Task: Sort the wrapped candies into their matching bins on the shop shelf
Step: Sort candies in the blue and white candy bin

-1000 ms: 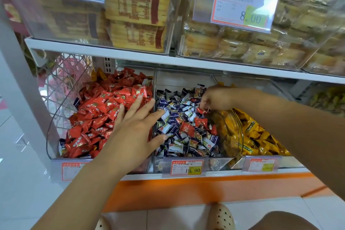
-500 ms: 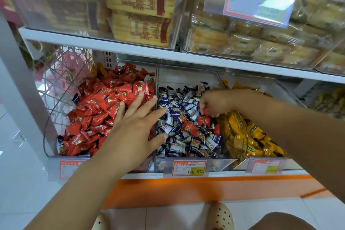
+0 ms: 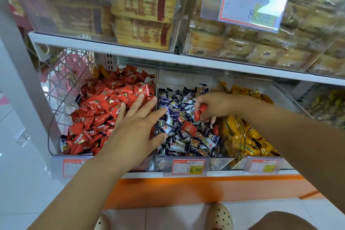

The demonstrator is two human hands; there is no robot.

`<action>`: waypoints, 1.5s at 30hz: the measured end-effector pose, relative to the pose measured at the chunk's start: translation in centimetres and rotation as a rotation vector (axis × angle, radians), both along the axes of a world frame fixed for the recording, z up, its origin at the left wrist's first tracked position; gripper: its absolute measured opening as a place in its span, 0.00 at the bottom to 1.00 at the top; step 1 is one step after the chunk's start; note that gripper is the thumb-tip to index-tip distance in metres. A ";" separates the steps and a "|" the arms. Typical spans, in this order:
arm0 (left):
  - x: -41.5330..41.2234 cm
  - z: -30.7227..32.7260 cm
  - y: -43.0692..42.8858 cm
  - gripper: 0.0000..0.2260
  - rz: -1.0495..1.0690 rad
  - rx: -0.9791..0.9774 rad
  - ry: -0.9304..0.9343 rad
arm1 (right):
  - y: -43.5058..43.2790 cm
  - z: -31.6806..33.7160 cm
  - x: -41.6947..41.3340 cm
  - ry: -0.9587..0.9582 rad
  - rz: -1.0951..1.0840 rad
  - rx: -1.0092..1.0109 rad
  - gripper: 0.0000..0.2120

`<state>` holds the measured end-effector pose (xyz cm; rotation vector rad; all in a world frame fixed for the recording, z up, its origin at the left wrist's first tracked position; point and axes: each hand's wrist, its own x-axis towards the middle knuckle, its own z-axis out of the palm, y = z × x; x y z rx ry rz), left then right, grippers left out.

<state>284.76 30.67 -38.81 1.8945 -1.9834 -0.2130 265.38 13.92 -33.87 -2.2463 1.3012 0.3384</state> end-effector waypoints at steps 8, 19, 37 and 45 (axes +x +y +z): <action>0.4 0.0 0.5 0.31 -0.020 -0.020 -0.013 | 2.9 -1.7 1.8 -0.013 0.054 0.061 0.18; 3.6 -0.9 3.8 0.33 0.071 -0.049 -0.074 | 3.2 2.8 7.0 -0.376 -0.015 -0.057 0.14; 1.7 -0.6 2.7 0.32 -0.020 -0.064 -0.025 | 0.2 3.8 1.5 -0.091 0.024 -0.142 0.10; 0.4 -0.1 1.3 0.31 -0.034 -0.058 -0.035 | 1.6 -0.4 -0.7 0.681 0.367 -0.190 0.25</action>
